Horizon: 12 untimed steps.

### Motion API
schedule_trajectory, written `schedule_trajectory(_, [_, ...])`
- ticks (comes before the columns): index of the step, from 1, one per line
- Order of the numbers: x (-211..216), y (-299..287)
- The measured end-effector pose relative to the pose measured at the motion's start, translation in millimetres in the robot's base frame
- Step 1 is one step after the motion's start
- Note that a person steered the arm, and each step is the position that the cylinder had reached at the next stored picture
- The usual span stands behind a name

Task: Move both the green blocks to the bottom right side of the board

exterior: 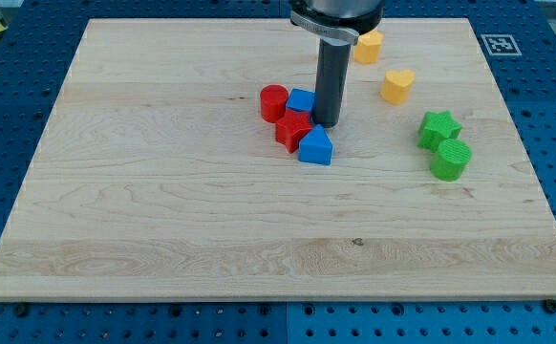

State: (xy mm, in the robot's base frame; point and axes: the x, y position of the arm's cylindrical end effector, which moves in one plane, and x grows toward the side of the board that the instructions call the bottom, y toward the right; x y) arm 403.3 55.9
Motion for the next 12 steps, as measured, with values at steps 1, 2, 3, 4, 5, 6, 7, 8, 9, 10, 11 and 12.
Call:
schedule_trajectory(1, [-1.7, -0.2])
schedule_trajectory(2, [-22.1, 11.2])
schedule_trajectory(3, [-37.0, 49.7])
schedule_trajectory(4, [-34.0, 88.0])
schedule_trajectory(5, [-24.2, 112.4])
schedule_trajectory(6, [-8.7, 123.9])
schedule_trajectory(7, [17.3, 127.1])
schedule_trajectory(8, [31.2, 139.7])
schedule_trajectory(9, [35.6, 149.5])
schedule_trajectory(10, [35.6, 149.6])
schedule_trajectory(11, [35.6, 149.6])
schedule_trajectory(12, [35.6, 150.2])
